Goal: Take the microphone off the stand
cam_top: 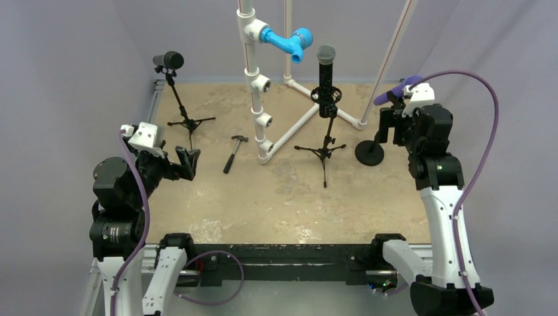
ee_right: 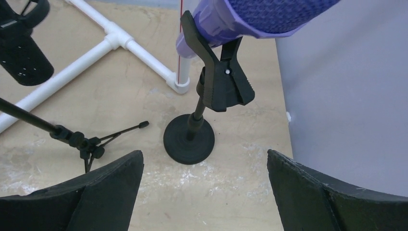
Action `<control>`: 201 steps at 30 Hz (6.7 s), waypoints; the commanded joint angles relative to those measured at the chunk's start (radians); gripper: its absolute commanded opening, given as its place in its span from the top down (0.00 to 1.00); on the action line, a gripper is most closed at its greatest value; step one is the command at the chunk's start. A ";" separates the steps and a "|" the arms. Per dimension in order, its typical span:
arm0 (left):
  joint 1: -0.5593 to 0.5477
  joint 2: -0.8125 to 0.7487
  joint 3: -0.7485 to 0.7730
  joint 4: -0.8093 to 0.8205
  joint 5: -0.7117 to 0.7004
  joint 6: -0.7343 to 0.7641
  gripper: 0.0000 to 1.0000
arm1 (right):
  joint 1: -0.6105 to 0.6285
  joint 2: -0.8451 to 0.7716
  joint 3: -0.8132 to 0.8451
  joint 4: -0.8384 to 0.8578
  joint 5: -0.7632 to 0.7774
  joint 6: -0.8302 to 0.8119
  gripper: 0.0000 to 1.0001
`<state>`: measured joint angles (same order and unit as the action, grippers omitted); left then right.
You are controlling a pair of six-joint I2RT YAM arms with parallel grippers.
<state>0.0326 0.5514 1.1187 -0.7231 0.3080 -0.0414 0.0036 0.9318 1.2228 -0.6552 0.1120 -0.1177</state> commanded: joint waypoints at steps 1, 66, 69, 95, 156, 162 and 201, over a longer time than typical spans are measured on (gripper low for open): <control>0.006 0.016 -0.001 0.024 0.028 -0.004 0.00 | -0.001 0.003 -0.091 0.203 0.013 -0.063 0.04; 0.006 0.042 -0.098 0.097 0.034 -0.001 0.00 | -0.104 0.412 -0.684 1.496 -0.219 0.128 0.66; 0.006 0.048 -0.093 0.097 0.037 -0.001 0.00 | -0.104 0.412 -0.691 1.497 -0.232 0.123 0.71; 0.006 0.072 -0.069 0.122 0.203 0.008 0.00 | -0.112 0.052 -0.828 1.157 -0.463 0.034 1.00; -0.186 0.263 0.039 0.193 0.575 0.037 0.00 | 0.397 0.030 -0.447 0.818 -1.005 0.047 1.00; -0.215 0.281 0.054 0.202 0.591 0.073 0.00 | 0.529 0.126 -0.502 0.991 -0.921 0.007 1.00; -0.240 0.293 0.004 0.182 0.609 0.147 0.00 | 0.519 0.029 -0.652 0.885 -0.856 -0.119 0.35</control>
<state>-0.1986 0.8452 1.1160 -0.5488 0.8948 0.0685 0.5522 1.0164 0.5156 0.4065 -0.7258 -0.1722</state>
